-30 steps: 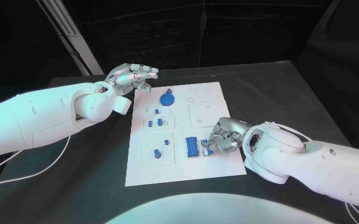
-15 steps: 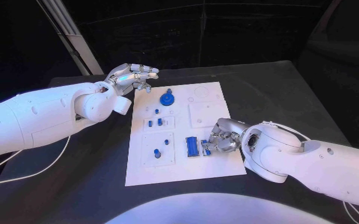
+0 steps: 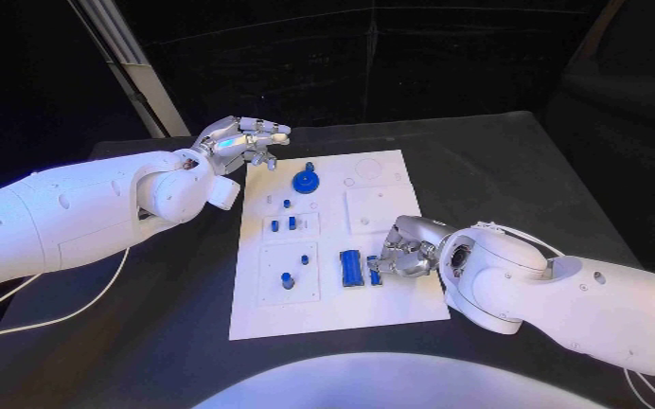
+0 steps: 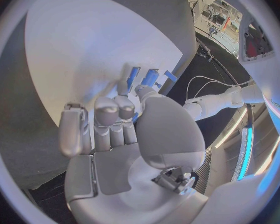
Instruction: Assemble the parts on the task board
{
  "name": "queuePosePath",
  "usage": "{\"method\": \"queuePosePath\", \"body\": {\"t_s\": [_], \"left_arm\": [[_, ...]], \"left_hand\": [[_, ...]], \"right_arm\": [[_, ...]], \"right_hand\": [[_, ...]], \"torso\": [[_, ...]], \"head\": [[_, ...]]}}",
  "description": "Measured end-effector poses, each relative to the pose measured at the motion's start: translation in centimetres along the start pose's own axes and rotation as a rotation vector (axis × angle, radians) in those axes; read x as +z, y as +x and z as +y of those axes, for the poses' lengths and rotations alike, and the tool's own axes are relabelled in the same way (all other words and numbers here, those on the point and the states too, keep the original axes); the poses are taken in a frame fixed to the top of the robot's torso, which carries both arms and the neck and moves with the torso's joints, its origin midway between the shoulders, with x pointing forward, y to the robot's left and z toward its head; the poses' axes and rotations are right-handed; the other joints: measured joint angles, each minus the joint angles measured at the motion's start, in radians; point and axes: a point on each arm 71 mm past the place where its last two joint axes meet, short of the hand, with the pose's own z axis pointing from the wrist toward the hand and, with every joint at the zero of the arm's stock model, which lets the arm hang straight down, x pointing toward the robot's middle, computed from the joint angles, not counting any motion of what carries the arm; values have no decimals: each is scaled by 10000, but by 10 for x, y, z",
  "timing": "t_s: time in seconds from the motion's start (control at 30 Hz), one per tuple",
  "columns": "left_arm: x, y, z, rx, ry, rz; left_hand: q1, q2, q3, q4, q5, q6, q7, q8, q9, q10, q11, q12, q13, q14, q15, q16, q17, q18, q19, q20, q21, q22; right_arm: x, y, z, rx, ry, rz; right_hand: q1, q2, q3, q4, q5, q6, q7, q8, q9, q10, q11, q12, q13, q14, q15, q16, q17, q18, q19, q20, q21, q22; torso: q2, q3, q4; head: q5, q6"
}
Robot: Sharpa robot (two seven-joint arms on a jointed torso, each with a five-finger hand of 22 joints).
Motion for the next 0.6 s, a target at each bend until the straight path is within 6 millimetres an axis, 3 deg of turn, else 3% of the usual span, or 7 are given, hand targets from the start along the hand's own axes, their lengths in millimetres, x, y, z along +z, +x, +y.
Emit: {"method": "queuePosePath", "body": {"t_s": [0.23, 0.33, 0.5, 0.6], "left_arm": [[0, 0, 0, 7, -10, 5], [0, 0, 0, 8, -15, 10], [0, 0, 0, 10, -24, 12], [0, 0, 0, 12, -27, 14]], "left_hand": [[0, 0, 0, 0, 0, 0, 0, 0, 0, 0, 0, 0, 1, 0, 0, 0, -10, 0, 0, 0, 0, 1], [0, 0, 0, 0, 0, 0, 0, 0, 0, 0, 0, 0, 1, 0, 1, 0, -10, 0, 0, 0, 0, 1], [0, 0, 0, 0, 0, 0, 0, 0, 0, 0, 0, 0, 1, 0, 1, 0, -9, -1, 0, 0, 0, 1], [0, 0, 0, 0, 0, 0, 0, 0, 0, 0, 0, 0, 1, 0, 1, 0, -9, -1, 0, 0, 0, 2]], "right_arm": [[0, 0, 2, -45, -45, 1], [0, 0, 2, -58, -52, -3], [-2, -1, -1, -73, 8, -31], [-3, -2, -4, -78, 55, -60]], "right_hand": [[-371, 92, -404, 26, -76, 0, 0, 1, 105, 0, 0, 67, 102, 0, 0, 0, 0, 1, 0, 0, 0, 17], [-547, 183, -567, 34, -258, -1, 0, 1, 146, 36, -36, 67, 126, 10, -9, 0, 1, 1, 0, 0, 0, 18], [-549, 187, -732, -28, -504, -2, 0, -1, 198, 35, -37, 67, 126, 37, -37, 0, -25, 0, 0, 0, 0, 17], [-483, 133, -873, -87, -858, -46, 44, -1, 236, 35, -37, -17, 83, 37, -37, -15, -91, 1, 0, 0, 0, -13]], "torso": [[2, 1, 0], [1, 1, 0], [-7, 1, 0], [-8, 1, 0]], "head": [[5, -4], [6, -9], [-1, 5], [-3, 16]]}}
